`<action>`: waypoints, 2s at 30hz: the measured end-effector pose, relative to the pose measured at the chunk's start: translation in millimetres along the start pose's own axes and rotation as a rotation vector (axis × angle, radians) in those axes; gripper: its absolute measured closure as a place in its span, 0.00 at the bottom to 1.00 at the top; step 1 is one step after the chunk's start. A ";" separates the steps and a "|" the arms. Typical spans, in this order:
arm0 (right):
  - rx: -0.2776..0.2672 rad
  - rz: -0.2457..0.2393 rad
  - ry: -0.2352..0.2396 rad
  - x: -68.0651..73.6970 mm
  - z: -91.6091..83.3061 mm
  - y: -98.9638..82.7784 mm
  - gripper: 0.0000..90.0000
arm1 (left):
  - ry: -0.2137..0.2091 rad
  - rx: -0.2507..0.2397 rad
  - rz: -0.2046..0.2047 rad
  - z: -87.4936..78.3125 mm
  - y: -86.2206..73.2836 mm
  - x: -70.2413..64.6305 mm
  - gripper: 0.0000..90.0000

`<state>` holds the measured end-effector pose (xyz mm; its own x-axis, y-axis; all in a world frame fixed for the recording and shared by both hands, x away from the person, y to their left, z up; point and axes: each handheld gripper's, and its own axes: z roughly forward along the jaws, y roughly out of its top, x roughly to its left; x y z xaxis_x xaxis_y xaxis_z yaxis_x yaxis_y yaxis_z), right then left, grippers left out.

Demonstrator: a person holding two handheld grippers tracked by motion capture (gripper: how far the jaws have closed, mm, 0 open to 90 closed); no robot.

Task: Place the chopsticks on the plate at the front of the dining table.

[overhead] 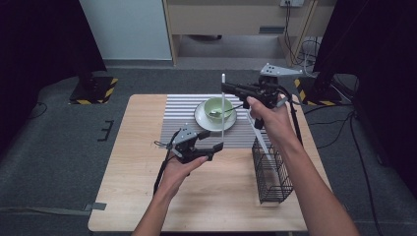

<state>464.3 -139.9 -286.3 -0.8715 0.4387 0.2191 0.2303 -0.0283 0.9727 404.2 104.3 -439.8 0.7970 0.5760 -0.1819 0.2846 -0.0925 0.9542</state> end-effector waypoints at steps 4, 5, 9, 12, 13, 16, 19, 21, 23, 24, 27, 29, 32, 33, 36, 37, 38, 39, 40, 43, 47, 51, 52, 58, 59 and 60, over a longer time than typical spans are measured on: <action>-0.004 0.015 0.022 5.2 0.9 -3.0 0.93 | -0.018 0.023 0.007 3.9 -1.7 -4.8 0.39; -0.009 0.021 0.029 6.1 0.9 -3.5 0.93 | -0.024 0.029 0.010 5.0 -2.0 -6.5 0.41; -0.016 0.034 0.039 11.8 0.6 -6.8 0.93 | -0.035 0.019 0.002 4.7 -3.0 -8.9 0.59; -0.024 0.056 0.043 10.8 -1.0 -8.8 0.93 | -0.046 0.033 0.003 4.7 -4.3 -9.3 0.64; -0.020 0.053 0.037 9.7 -1.4 -10.0 0.93 | -0.048 0.038 0.003 4.7 -4.6 -9.4 0.67; 0.001 0.053 0.028 6.6 -2.4 -12.5 0.93 | -0.047 0.049 0.007 5.2 -5.1 -9.5 0.75; -0.005 0.058 0.032 6.0 -3.0 -12.5 0.93 | -0.053 0.049 0.008 7.0 -5.6 -10.1 0.77; -0.012 0.059 0.036 6.6 -3.4 -11.6 0.93 | -0.057 0.047 0.006 7.5 -5.8 -10.5 0.80; -0.011 0.054 0.035 6.9 -3.5 -10.8 0.93 | -0.060 0.046 0.010 7.7 -5.5 -11.1 0.84; -0.010 0.054 0.035 6.8 -3.6 -10.7 0.93 | -0.061 0.043 0.009 7.7 -5.3 -11.3 0.85; -0.011 0.053 0.035 6.4 -3.8 -10.6 0.93 | -0.071 0.043 0.008 8.0 -5.2 -12.0 0.88; -0.013 0.055 0.038 7.1 -4.1 -10.3 0.93 | -0.072 0.048 0.010 8.1 -5.8 -12.5 0.90; -0.016 0.055 0.041 7.3 -4.5 -9.8 0.93 | -0.073 0.043 0.011 6.7 -6.2 -13.5 0.95; -0.016 0.056 0.043 7.1 -4.5 -9.5 0.93 | -0.071 0.042 0.013 6.4 -6.2 -14.0 0.95; -0.011 0.053 0.046 7.1 -4.6 -8.4 0.93 | -0.060 0.039 0.014 5.5 -6.1 -15.0 0.95; -0.011 0.053 0.047 7.2 -4.7 -8.2 0.93 | -0.056 0.036 0.011 5.2 -6.1 -15.2 0.95; -0.012 0.051 0.049 7.2 -4.8 -8.1 0.93 | -0.055 0.035 0.008 5.1 -6.3 -15.4 0.95; -0.009 0.050 0.050 7.0 -4.7 -8.0 0.93 | -0.042 0.036 0.005 5.1 -6.9 -15.9 0.95; -0.009 0.050 0.050 7.0 -4.7 -8.0 0.93 | -0.042 0.036 0.005 5.1 -6.9 -15.9 0.95; -0.001 0.043 0.051 6.5 -4.5 -8.4 0.92 | -0.020 0.034 -0.001 4.9 -8.6 -15.7 0.96; 0.052 0.004 0.025 6.3 -5.6 -11.0 0.76 | 0.007 0.020 0.003 3.3 -7.8 -15.5 0.96; 0.063 -0.020 -0.023 4.0 -16.8 -16.2 0.61 | 0.052 0.004 -0.014 1.0 -4.6 -12.9 0.96; 0.068 -0.026 -0.043 2.6 -20.9 -17.3 0.55 | 0.062 0.004 -0.015 0.2 -3.9 -12.3 0.96; 0.075 -0.090 -0.211 -9.6 -54.8 -25.1 0.38 | 0.157 0.018 0.001 -1.6 1.3 -11.6 0.96; 0.070 -0.087 -0.237 -12.4 -61.5 -26.5 0.36 | 0.171 0.017 0.000 -1.4 1.7 -12.1 0.96; 0.068 -0.098 -0.290 -18.6 -75.0 -29.8 0.33 | 0.182 0.018 0.002 -1.5 2.1 -12.3 0.96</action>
<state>441.2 -214.5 -313.7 -0.7332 0.6748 0.0843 0.1883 0.0824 0.9787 394.3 98.3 -435.2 0.6884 0.7130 -0.1329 0.2940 -0.1068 0.9498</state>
